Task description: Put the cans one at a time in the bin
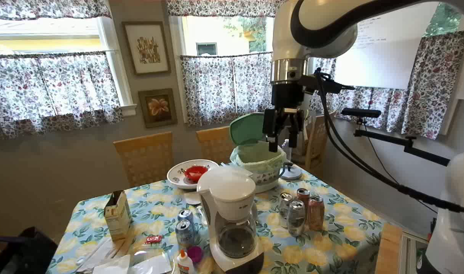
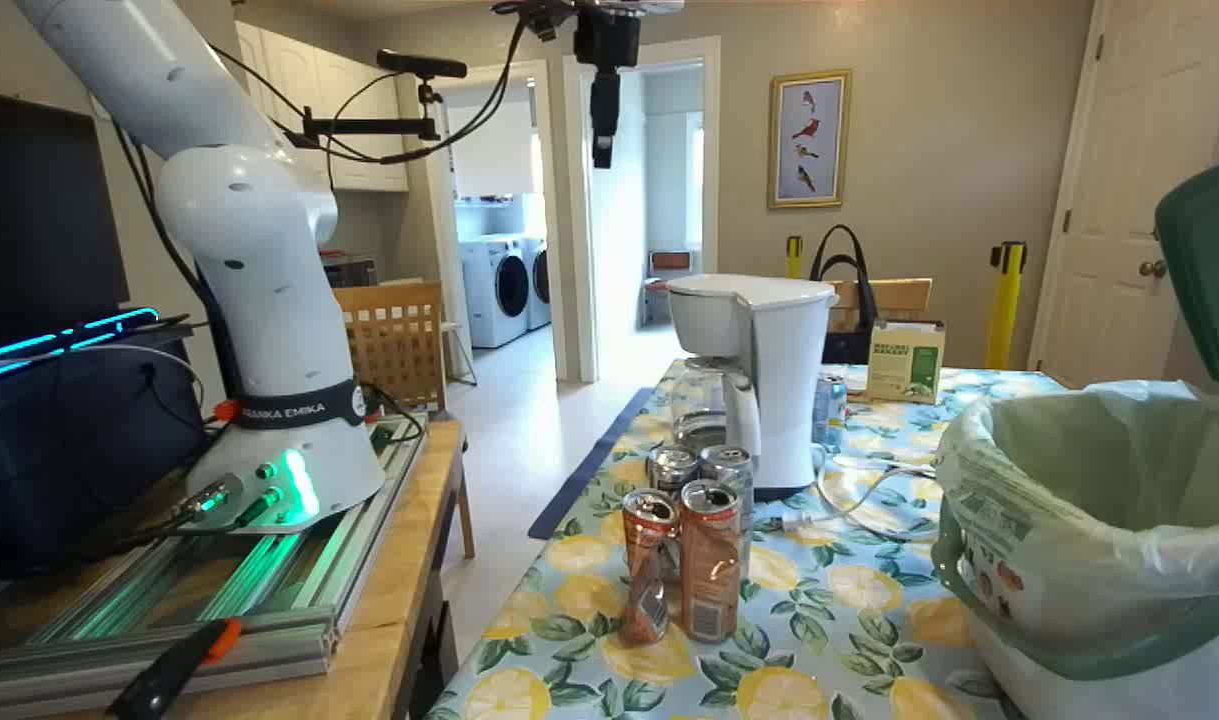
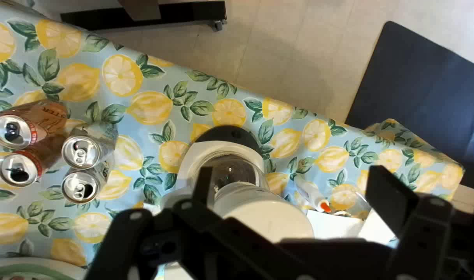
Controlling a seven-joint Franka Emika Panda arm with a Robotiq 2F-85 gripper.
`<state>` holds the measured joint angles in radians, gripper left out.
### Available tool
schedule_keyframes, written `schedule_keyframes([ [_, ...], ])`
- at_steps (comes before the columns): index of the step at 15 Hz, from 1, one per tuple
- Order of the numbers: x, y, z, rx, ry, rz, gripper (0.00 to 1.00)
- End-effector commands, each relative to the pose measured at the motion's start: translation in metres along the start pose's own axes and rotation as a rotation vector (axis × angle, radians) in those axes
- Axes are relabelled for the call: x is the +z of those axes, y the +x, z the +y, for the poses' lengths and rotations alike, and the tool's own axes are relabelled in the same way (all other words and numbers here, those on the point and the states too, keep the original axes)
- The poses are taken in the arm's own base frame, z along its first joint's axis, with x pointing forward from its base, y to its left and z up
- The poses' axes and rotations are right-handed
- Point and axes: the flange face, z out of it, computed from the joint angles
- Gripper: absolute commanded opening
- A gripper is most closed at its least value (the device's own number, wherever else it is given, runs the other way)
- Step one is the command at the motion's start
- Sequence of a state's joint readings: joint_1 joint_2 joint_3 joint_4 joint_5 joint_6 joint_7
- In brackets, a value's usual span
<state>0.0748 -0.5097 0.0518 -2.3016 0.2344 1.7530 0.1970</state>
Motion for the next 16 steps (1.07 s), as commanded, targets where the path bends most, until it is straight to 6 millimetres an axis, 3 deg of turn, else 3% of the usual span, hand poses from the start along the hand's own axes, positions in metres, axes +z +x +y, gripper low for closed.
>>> schedule_keyframes([
  [1, -0.001, 0.000, 0.000, 0.000, 0.000, -0.001, 1.00],
  [5, -0.001, 0.000, 0.000, 0.000, 0.000, -0.001, 1.00],
  [7, 0.013, 0.021, 0.024, 0.146, -0.055, 0.070, 1.00],
  [8, 0.028, 0.031, 0.054, 0.193, -0.061, 0.085, 1.00],
  [12, 0.077, 0.046, 0.142, 0.383, -0.087, 0.188, 1.00],
  [16, 0.120, 0.054, 0.185, 0.448, -0.042, 0.210, 1.00],
])
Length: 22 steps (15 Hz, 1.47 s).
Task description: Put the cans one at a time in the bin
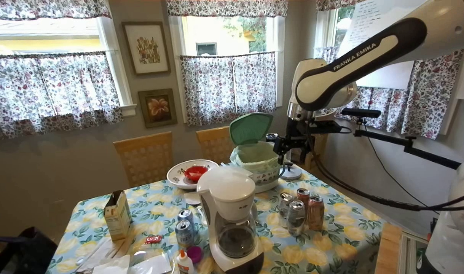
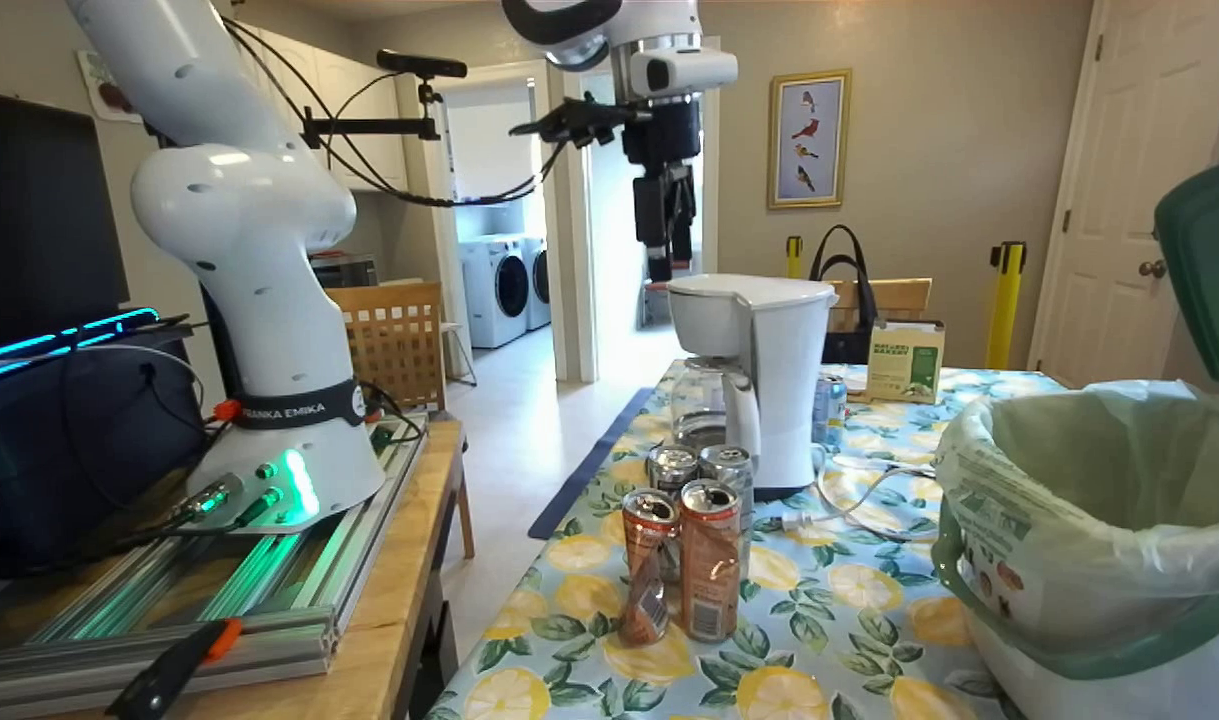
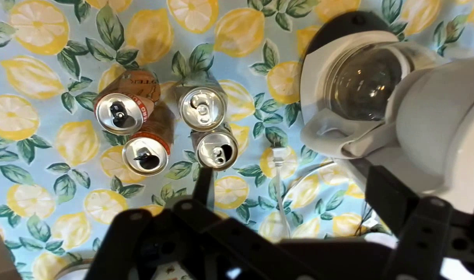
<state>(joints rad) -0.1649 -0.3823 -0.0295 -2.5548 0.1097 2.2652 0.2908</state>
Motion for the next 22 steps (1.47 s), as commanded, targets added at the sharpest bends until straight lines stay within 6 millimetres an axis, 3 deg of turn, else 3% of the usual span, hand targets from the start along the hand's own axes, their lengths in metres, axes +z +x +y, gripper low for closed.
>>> schedule_keyframes([
  [1, 0.040, 0.005, 0.020, 0.032, 0.020, -0.003, 1.00],
  [6, 0.089, 0.007, 0.031, -0.147, -0.023, -0.041, 1.00],
  [7, 0.072, 0.004, 0.031, -0.085, -0.015, -0.032, 1.00],
  [14, 0.107, 0.006, 0.036, -0.099, -0.086, -0.066, 1.00],
  [22, 0.150, 0.005, 0.040, -0.228, -0.153, -0.076, 1.00],
])
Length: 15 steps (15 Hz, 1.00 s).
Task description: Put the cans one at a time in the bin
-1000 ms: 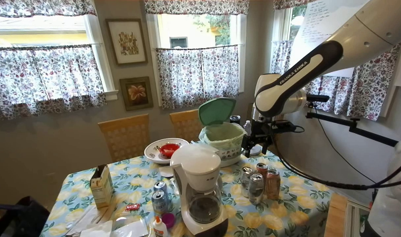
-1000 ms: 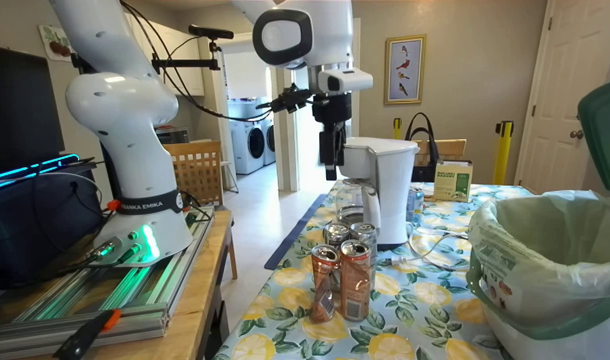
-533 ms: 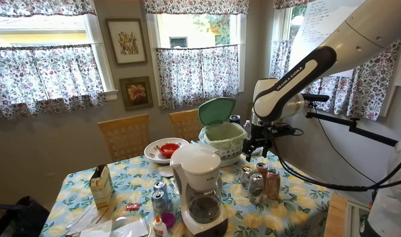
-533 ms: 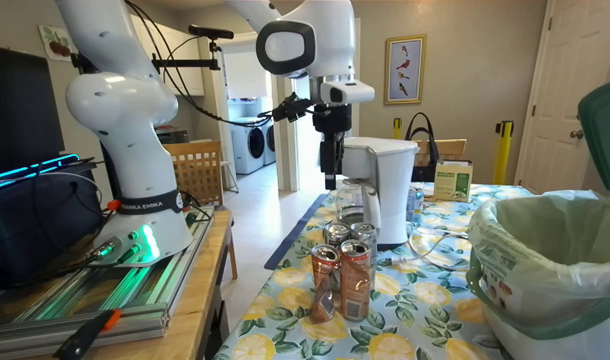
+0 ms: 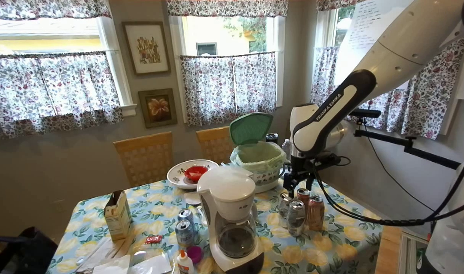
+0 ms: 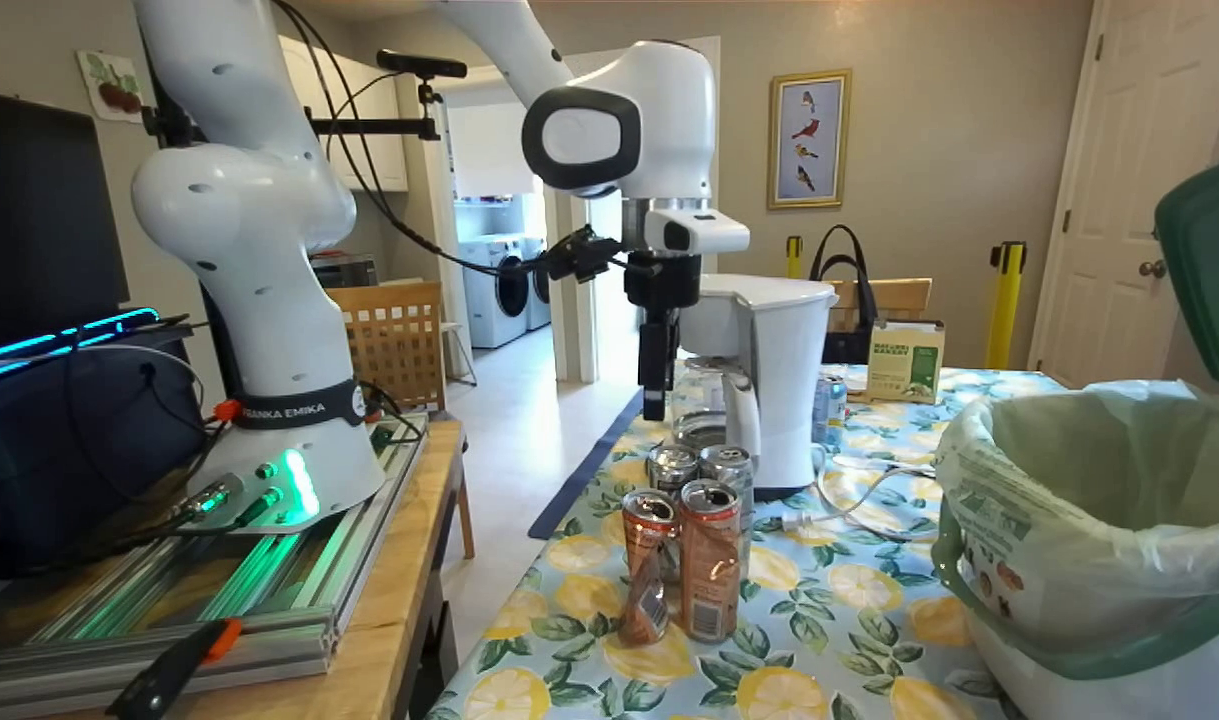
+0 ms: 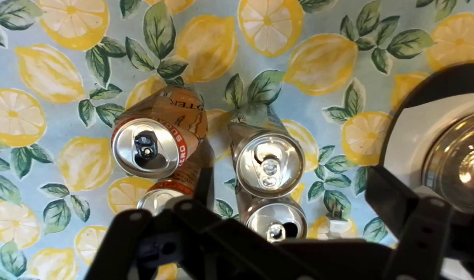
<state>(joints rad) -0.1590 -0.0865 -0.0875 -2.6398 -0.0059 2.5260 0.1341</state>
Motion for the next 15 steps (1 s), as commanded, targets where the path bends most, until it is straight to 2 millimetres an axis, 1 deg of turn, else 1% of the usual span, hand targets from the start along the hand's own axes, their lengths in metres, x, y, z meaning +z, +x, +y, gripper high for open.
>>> schedule_keyframes([
  [1, 0.020, 0.005, -0.001, -0.068, -0.044, 0.019, 1.00],
  [6, 0.043, 0.007, -0.005, -0.152, -0.061, 0.047, 1.00],
  [10, 0.057, 0.010, -0.009, -0.223, -0.064, 0.082, 1.00],
  [14, 0.070, 0.010, -0.014, -0.254, -0.056, 0.060, 1.00],
  [15, 0.073, 0.009, -0.014, -0.268, -0.058, 0.049, 0.75],
])
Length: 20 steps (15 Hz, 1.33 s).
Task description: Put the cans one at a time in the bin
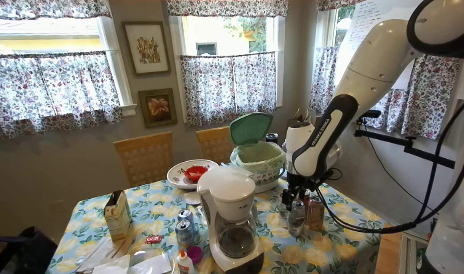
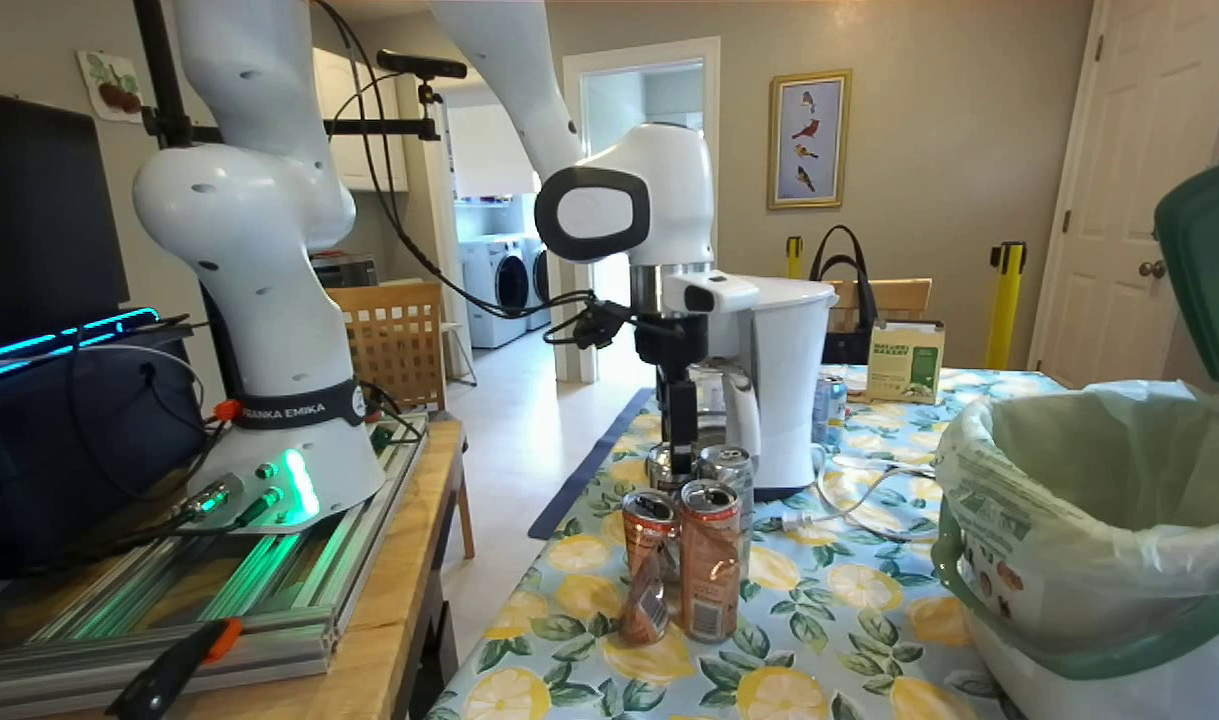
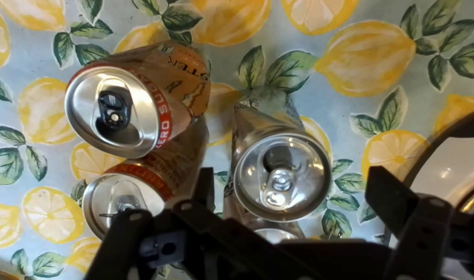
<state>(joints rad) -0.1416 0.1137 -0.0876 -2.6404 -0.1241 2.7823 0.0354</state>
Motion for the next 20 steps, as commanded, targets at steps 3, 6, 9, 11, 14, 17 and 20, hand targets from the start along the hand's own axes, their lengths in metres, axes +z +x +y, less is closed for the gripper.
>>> schedule_keyframes([
  [3, 0.011, -0.001, -0.007, -0.071, 0.007, -0.019, 0.59],
  [6, 0.005, -0.002, -0.016, -0.103, 0.018, -0.014, 0.38],
  [9, -0.010, -0.005, -0.032, -0.140, 0.060, -0.016, 0.38],
  [11, -0.032, -0.005, -0.043, -0.156, 0.097, -0.007, 0.38],
  [14, -0.073, -0.002, -0.048, -0.157, 0.094, 0.001, 0.38],
  [17, -0.119, 0.002, -0.038, -0.136, 0.064, 0.038, 0.38],
  [20, -0.168, 0.007, -0.022, -0.100, 0.039, 0.109, 0.38],
])
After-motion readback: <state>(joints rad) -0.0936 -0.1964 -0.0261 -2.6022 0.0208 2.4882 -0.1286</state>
